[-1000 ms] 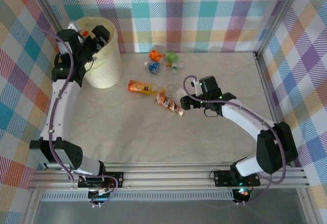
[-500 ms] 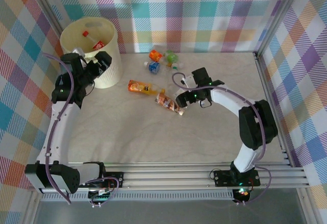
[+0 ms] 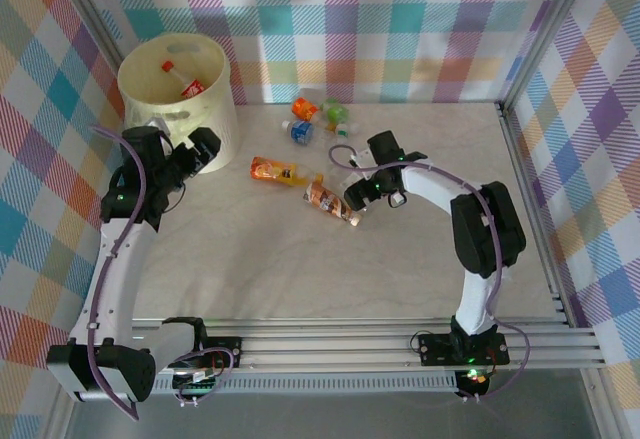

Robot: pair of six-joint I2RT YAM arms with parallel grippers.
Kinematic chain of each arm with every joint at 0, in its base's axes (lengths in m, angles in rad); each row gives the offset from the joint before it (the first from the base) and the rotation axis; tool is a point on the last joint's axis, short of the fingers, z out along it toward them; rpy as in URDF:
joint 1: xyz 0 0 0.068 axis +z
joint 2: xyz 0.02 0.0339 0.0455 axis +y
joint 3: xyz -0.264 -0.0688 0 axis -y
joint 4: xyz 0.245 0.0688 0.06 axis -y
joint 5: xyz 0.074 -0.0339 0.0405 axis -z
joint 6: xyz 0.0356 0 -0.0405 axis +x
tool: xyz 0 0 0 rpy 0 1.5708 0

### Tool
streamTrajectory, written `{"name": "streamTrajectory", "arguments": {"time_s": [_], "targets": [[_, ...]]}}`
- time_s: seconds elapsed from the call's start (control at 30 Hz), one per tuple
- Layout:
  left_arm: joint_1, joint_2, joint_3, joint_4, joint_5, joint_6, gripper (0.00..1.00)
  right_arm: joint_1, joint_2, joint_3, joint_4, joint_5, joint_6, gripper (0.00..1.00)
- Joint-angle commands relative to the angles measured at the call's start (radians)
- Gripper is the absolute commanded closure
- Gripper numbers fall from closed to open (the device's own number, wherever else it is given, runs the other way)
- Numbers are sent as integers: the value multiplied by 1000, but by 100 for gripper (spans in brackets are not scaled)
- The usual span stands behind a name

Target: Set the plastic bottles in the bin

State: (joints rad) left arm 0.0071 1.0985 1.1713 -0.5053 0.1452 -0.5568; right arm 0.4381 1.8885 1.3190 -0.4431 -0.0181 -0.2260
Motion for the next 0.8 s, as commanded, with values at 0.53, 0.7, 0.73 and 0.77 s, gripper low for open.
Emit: {"name": "streamTrajectory", "arguments": {"time_s": [0.53, 0.7, 0.73, 0.77], "targets": [[-7, -5, -39, 5, 19, 4, 0, -2, 9, -20, -16, 12, -3, 7], [-10, -20, -71, 58, 93, -38, 0, -2, -48, -49, 16, -14, 18, 20], [-11, -27, -79, 65, 107, -42, 0, -1, -62, -54, 22, -10, 25, 23], [-13, -32, -86, 71, 119, -44, 0, -1, -75, -60, 29, -1, 33, 25]]}}
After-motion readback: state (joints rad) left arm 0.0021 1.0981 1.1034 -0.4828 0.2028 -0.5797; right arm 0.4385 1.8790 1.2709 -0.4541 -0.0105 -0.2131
